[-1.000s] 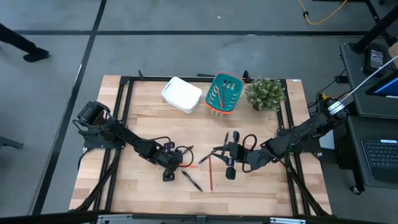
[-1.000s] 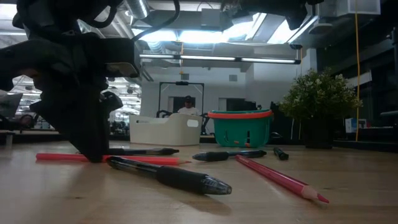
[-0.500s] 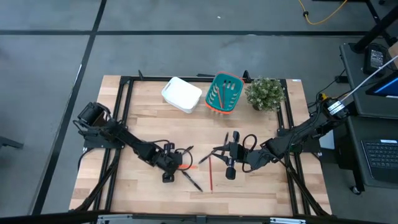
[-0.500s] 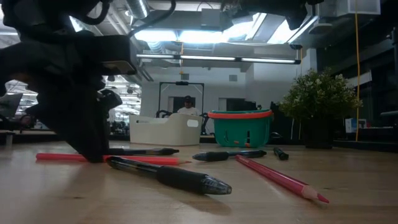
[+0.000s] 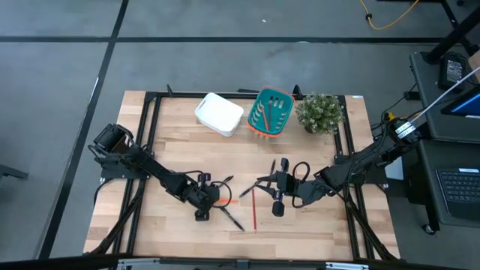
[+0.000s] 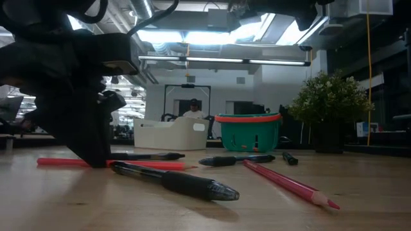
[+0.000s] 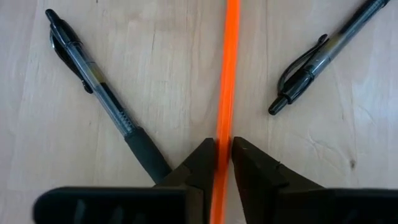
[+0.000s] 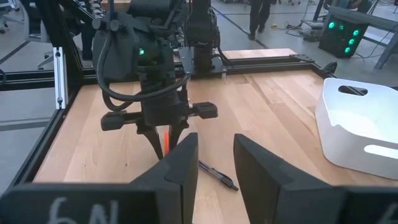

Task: Sort pens & pencils
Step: Put the orange pencil into the green basket

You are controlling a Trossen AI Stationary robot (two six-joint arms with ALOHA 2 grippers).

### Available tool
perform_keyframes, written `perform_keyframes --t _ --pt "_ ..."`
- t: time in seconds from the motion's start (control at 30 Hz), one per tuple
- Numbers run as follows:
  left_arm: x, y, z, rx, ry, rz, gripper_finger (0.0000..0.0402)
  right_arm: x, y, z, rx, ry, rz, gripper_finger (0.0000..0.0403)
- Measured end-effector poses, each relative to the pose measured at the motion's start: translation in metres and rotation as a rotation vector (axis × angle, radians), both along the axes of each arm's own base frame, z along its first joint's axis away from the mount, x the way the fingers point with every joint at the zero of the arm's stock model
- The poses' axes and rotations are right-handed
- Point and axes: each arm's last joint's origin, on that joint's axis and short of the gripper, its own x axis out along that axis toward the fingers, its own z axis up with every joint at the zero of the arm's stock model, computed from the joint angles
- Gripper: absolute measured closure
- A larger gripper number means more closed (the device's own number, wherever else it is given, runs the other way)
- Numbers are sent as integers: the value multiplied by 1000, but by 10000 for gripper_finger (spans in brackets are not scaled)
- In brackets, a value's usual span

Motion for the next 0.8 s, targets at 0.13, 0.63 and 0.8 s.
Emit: perform_keyframes --t 0.13,0.63,0.8 --pt "0 0 0 -5 0 -2 376 0 0 0 0 0 0 298" --pt "0 0 1 15 -13 -18 387 0 0 0 -1 0 1 298" --pt "1 -1 8 29 -30 -70 387 0 0 0 -2 0 1 298"
